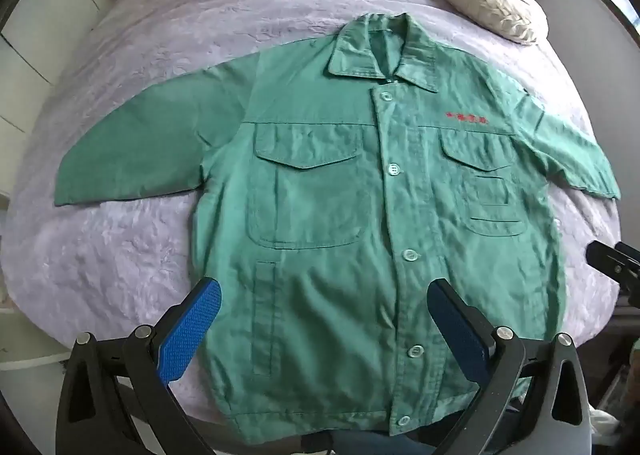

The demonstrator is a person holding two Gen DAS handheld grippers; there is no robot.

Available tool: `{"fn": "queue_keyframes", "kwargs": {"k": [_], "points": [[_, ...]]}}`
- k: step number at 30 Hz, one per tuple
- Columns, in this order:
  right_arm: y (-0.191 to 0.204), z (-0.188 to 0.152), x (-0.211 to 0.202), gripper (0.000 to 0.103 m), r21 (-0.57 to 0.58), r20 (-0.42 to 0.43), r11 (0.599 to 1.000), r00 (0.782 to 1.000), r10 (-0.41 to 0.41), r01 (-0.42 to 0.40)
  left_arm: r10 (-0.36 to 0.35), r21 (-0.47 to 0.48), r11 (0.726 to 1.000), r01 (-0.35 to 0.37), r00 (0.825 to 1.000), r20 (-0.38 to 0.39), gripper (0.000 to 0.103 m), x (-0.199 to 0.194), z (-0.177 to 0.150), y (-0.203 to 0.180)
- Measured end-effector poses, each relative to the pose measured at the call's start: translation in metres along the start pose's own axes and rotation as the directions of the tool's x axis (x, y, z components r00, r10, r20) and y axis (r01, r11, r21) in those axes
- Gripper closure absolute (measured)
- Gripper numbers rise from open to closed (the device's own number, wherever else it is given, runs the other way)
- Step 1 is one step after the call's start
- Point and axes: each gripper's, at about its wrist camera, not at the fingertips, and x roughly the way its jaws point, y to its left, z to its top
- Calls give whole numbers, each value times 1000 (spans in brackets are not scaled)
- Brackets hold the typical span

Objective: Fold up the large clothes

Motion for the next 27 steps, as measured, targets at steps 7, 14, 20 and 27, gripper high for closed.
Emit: {"fn": "queue_keyframes", "kwargs": {"k": [7, 14, 20, 27], "points": [[-7, 3, 17, 0, 25, -23, 1000, 1000, 14, -13, 12, 3, 1000, -12, 1000, 19, 0, -6, -2, -2], [-5, 3, 21, 0, 16, -36, 1000, 999, 22, -21, 21, -23, 1000, -20, 1000, 0, 0, -4, 0, 4], [-10, 1, 23, 0, 27, -49, 999, 998, 29, -27, 21, -19, 1000, -21, 1000, 0, 0, -4, -2, 2], [-13, 1, 22, 0, 26, -53, 999, 998, 28, -26, 19, -17, 1000, -19, 1000, 0, 0, -5, -3, 1]]}}
